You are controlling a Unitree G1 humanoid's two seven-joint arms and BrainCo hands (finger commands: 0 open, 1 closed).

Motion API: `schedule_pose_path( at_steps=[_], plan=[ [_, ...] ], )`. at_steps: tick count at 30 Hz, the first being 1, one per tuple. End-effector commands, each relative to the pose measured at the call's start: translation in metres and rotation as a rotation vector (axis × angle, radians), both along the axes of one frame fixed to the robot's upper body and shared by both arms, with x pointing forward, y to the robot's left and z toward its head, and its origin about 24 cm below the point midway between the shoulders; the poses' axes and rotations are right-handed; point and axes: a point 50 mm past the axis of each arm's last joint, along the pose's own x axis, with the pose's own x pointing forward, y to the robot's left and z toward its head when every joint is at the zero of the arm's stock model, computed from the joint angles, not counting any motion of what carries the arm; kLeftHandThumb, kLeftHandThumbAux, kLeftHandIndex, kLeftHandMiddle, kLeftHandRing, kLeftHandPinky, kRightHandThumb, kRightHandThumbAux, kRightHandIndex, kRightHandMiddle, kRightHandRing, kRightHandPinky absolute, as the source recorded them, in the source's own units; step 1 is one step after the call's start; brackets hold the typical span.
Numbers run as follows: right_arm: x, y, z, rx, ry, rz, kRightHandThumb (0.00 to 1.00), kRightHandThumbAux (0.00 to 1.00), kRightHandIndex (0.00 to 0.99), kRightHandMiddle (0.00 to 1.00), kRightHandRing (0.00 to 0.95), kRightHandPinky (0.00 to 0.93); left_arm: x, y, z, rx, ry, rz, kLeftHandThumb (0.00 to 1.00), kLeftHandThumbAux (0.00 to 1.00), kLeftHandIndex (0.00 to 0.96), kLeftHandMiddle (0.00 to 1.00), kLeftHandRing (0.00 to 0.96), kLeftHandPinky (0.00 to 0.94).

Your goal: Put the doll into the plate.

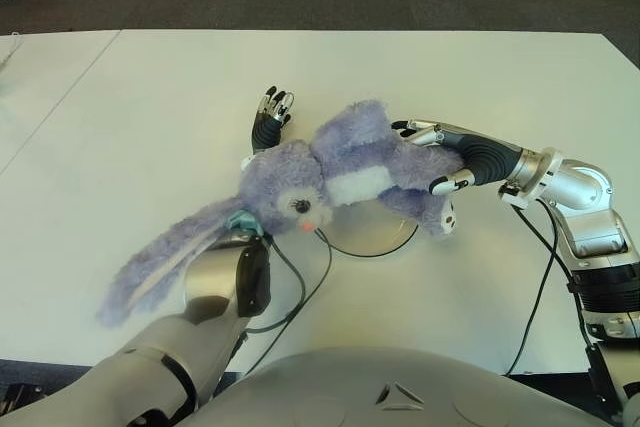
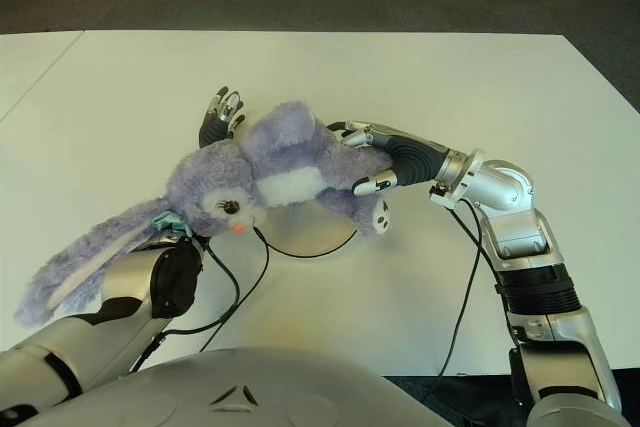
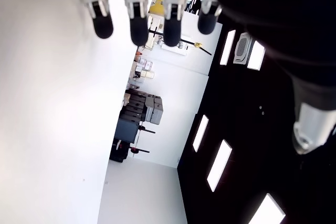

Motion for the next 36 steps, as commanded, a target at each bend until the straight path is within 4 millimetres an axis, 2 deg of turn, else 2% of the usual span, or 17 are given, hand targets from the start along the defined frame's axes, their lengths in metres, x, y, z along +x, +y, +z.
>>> schedule_pose_path(
  at_steps=[1, 4, 7, 12, 18, 24, 28, 32, 36],
  plan=[
    [-0.001, -0.003, 0.004, 0.123, -0.01, -0.067, 0.069, 0.255, 0.0, 0.0, 0.0, 0.0, -0.083, -0.008, -0.092, -0.078, 0.457, 0.0, 0.0, 0.506, 0.011, 0.119, 0.114, 0.094],
    [0.004, -0.008, 0.0, 0.177, -0.059, -0.13, 0.068, 0.252, 0.0, 0.0, 0.0, 0.0, -0.083, -0.008, -0.092, -0.082, 0.453, -0.002, 0.0, 0.495, 0.007, 0.114, 0.111, 0.087],
    [0.012, -0.01, -0.009, 0.226, -0.023, -0.178, 0.074, 0.242, 0.0, 0.0, 0.0, 0.0, -0.083, -0.008, -0.092, -0.081, 0.45, -0.003, 0.0, 0.485, 0.002, 0.109, 0.106, 0.081],
    [0.012, -0.008, -0.007, 0.297, 0.008, -0.205, 0.098, 0.24, 0.0, 0.0, 0.0, 0.0, -0.083, -0.008, -0.092, -0.08, 0.445, -0.006, 0.0, 0.488, 0.001, 0.103, 0.101, 0.079],
    [0.013, 0.006, -0.001, 0.454, 0.066, -0.213, 0.146, 0.219, 0.0, 0.0, 0.0, 0.0, -0.083, -0.008, -0.092, -0.085, 0.453, 0.001, 0.0, 0.49, 0.009, 0.108, 0.102, 0.081],
    [0.008, 0.005, -0.003, 0.543, 0.121, -0.294, 0.176, 0.188, 0.0, 0.0, 0.0, 0.0, -0.083, -0.008, -0.092, -0.082, 0.453, -0.001, 0.0, 0.496, 0.009, 0.11, 0.103, 0.075],
    [0.009, 0.005, -0.003, 0.664, 0.195, -0.335, 0.196, 0.173, 0.0, 0.0, 0.0, 0.0, -0.083, -0.008, -0.092, -0.087, 0.454, 0.001, 0.0, 0.501, 0.006, 0.108, 0.104, 0.085],
    [0.009, 0.006, -0.003, 0.868, 0.31, -0.331, 0.189, 0.182, 0.0, 0.0, 0.0, 0.0, -0.083, -0.008, -0.092, -0.088, 0.453, 0.001, 0.0, 0.495, 0.011, 0.115, 0.112, 0.095],
    [0.01, 0.007, -0.003, 1.0, 0.402, -0.327, 0.138, 0.228, 0.0, 0.0, 0.0, 0.0, -0.083, -0.008, -0.092, -0.095, 0.452, 0.003, 0.0, 0.499, 0.023, 0.12, 0.113, 0.088]
  ],
)
